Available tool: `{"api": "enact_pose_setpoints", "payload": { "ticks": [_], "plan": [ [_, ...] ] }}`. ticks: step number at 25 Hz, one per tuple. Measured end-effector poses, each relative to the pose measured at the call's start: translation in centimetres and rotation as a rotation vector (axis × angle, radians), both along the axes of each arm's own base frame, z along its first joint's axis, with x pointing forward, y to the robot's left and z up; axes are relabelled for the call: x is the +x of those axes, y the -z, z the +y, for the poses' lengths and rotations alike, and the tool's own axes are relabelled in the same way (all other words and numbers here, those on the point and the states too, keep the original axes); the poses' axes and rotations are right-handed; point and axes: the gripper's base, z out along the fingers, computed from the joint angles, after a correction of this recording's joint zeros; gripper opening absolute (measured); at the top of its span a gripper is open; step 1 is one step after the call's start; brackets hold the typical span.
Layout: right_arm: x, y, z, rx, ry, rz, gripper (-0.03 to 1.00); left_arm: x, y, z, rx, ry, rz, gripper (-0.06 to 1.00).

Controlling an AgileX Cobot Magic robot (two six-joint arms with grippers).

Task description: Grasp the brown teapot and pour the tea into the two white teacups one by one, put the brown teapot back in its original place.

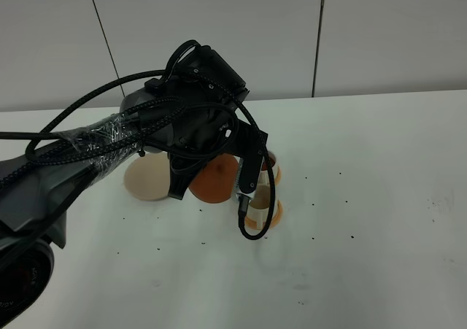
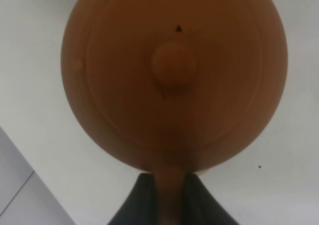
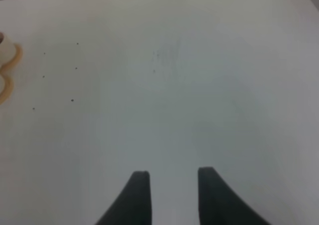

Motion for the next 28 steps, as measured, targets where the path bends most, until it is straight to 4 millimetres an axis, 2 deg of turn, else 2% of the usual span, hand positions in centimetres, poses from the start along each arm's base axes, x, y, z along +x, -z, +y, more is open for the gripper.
{"api": "enact_pose_setpoints", "payload": {
  "ticks": [15,28],
  "plan": [
    [0.0,0.0,0.0,0.0,0.0,0.0,0.23,-0.5,-0.4,-1.1,0.064,0.059,-0.044,0.17],
    [0.0,0.0,0.0,0.0,0.0,0.0,0.23,-0.3,-0.6,-0.8,0.114,0.076,-0.065,0.17]
  ]
}}
